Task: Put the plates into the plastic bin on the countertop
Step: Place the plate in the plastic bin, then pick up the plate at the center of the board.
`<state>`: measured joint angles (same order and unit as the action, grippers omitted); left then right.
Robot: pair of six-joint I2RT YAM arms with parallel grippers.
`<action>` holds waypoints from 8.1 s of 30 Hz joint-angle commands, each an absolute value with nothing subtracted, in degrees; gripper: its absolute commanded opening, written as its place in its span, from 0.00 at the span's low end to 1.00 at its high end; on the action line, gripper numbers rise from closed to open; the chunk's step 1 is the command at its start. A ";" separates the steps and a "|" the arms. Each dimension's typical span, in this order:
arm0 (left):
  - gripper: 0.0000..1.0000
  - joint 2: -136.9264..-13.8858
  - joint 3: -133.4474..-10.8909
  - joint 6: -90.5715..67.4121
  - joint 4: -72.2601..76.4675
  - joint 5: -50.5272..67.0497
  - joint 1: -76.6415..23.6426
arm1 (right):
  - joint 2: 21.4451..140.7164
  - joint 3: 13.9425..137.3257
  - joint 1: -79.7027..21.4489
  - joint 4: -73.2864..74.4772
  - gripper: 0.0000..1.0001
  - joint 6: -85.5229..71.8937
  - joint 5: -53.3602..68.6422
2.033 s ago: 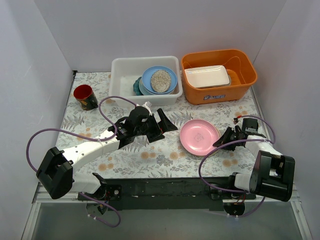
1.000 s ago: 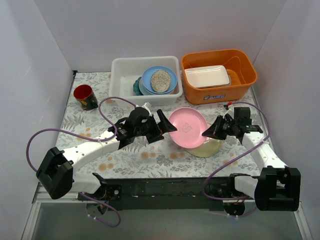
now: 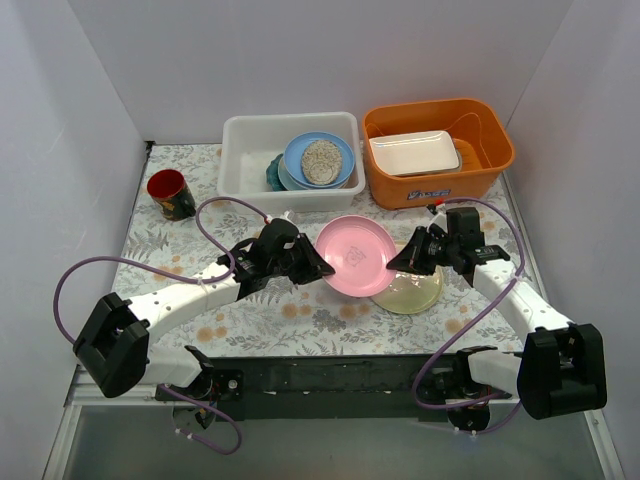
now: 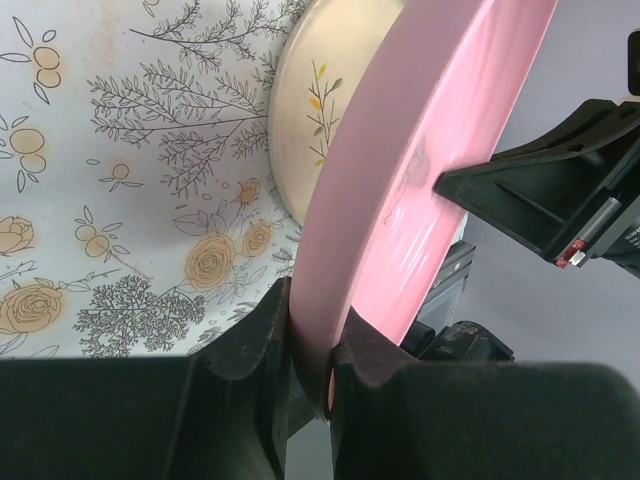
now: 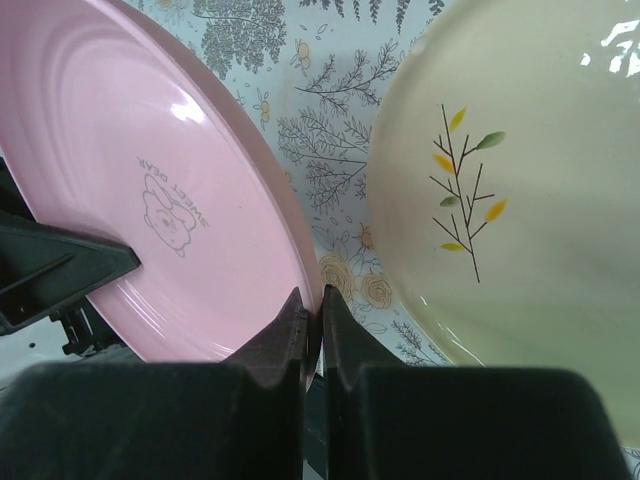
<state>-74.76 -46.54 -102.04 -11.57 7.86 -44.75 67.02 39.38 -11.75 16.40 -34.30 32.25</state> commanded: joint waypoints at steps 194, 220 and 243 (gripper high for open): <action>0.98 -93.16 -53.18 -102.30 1.93 14.68 -46.14 | 64.77 32.35 14.06 19.16 0.98 -18.73 28.39; 0.98 -107.84 -55.28 -102.66 8.52 18.46 -46.14 | 71.89 28.57 15.29 13.01 0.96 -16.70 31.47; 0.89 -114.79 -52.84 -107.31 25.20 19.87 -49.04 | 76.20 27.07 15.12 9.40 0.88 -16.26 40.25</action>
<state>-111.63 -56.31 -106.41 19.66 21.43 -45.98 75.09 28.08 16.14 6.04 -17.19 37.69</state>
